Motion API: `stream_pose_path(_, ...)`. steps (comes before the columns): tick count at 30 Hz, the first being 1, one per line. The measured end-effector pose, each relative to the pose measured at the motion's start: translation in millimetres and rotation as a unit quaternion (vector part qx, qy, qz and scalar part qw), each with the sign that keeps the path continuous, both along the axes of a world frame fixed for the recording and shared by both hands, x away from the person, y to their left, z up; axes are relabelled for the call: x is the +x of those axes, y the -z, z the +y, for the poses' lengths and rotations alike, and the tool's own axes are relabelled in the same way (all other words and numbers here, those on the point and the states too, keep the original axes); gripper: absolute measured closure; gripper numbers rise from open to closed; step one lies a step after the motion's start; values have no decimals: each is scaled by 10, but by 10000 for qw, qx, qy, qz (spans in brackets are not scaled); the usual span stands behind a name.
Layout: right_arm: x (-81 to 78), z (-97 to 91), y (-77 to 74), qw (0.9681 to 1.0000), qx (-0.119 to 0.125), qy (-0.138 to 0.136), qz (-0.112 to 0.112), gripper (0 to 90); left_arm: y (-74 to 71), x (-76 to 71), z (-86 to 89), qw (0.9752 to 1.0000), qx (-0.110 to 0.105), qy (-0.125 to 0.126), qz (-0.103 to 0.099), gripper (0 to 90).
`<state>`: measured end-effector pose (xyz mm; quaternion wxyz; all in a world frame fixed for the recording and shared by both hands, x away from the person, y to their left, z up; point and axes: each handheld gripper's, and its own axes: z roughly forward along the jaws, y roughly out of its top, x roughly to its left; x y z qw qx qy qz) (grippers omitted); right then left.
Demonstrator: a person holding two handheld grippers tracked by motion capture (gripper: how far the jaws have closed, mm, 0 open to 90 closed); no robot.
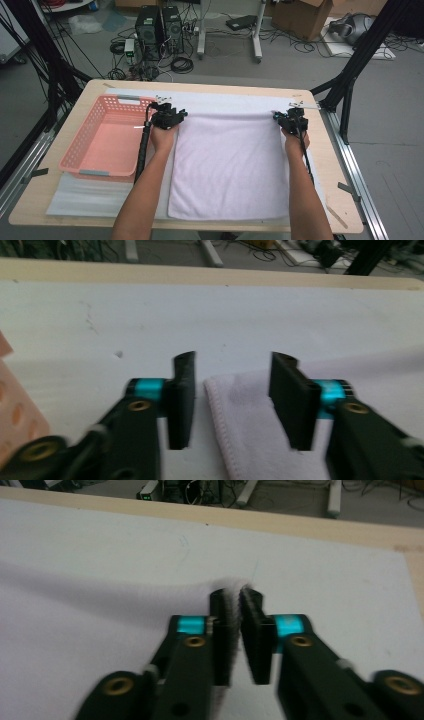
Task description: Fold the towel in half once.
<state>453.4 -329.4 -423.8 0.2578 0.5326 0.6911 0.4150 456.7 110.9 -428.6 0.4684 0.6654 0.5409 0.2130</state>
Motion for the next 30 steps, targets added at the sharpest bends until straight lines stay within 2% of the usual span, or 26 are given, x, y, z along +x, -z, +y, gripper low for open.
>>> stream_pose_path(1, 1, -8, 12, 9999, 29, 108, 76, 636, -19, -17, -3, 10000, 3, 94, 0, 484)
stream_pose_path(3, -19, -57, 19, 9996, 180, 80, 208, 620, -54, -58, -22, 9997, 90, 243, -17, 496)
stream_pose_path(4, -51, -72, 5, 9997, 150, 86, 172, 621, -69, -80, -28, 9990, 219, 393, 2, 527)
stream_pose_path(6, -110, -108, -38, 9999, 79, 54, 131, 625, -77, -105, -45, 9981, 405, 471, 41, 607)
stream_pose_path(7, -138, -130, -65, 9999, 16, 51, 109, 627, -74, -113, -48, 9977, 426, 512, 76, 655)
stream_pose_path(10, -240, -199, -135, 9998, 192, -4, 63, 636, -34, -116, -67, 9962, 530, 639, 261, 722)
stream_pose_path(12, -297, -228, -144, 9992, 314, -187, 145, 655, 19, -108, -98, 9942, 637, 746, 434, 755)
stream_pose_path(13, -324, -226, -135, 9989, 293, -303, 205, 669, 56, -102, -120, 9925, 776, 776, 531, 773)
stream_pose_path(14, -356, -215, -112, 9981, 256, -475, 292, 683, 82, -97, -135, 9922, 776, 776, 586, 778)
stream_pose_path(16, -401, -189, -58, 9964, 221, -679, 464, 706, 147, -87, -175, 9898, 953, 790, 703, 777)
stream_pose_path(17, -403, -167, -14, 9936, 228, -840, 715, 709, 156, -95, -189, 9905, 971, 756, 608, 777)
stream_pose_path(19, -414, -119, 40, 9899, 180, -1006, 984, 726, 181, -115, -200, 9920, 998, 624, 461, 775)
stream_pose_path(20, -418, -89, 64, 9881, 64, -1077, 1101, 730, 192, -119, -195, 9925, 975, 601, 421, 773)
stream_pose_path(22, -441, -30, 122, 9863, -209, -1160, 1157, 734, 196, -126, -183, 9939, 867, 540, 410, 743)
stream_pose_path(23, -452, -23, 158, 9855, -460, -1154, 1159, 768, 194, -136, -180, 9945, 836, 483, 396, 708)
stream_pose_path(25, -493, -74, 172, 9899, -684, -846, 913, 813, 182, -170, -158, 9952, 854, 368, 314, 682)
stream_pose_path(26, -502, -100, 167, 9912, -705, -665, 900, 743, 159, -189, -126, 9960, 761, 329, 337, 657)
stream_pose_path(27, -513, -121, 156, 9917, -837, -412, 889, 670, 140, -198, -107, 9965, 674, 348, 355, 646)
stream_pose_path(28, -526, -142, 144, 9925, -729, -398, 894, 689, 110, -218, -86, 9971, 550, 422, 298, 635)
stream_pose_path(30, -611, -174, 100, 9954, -543, -414, 668, 687, 46, -302, -50, 9983, 319, 493, -42, 625)
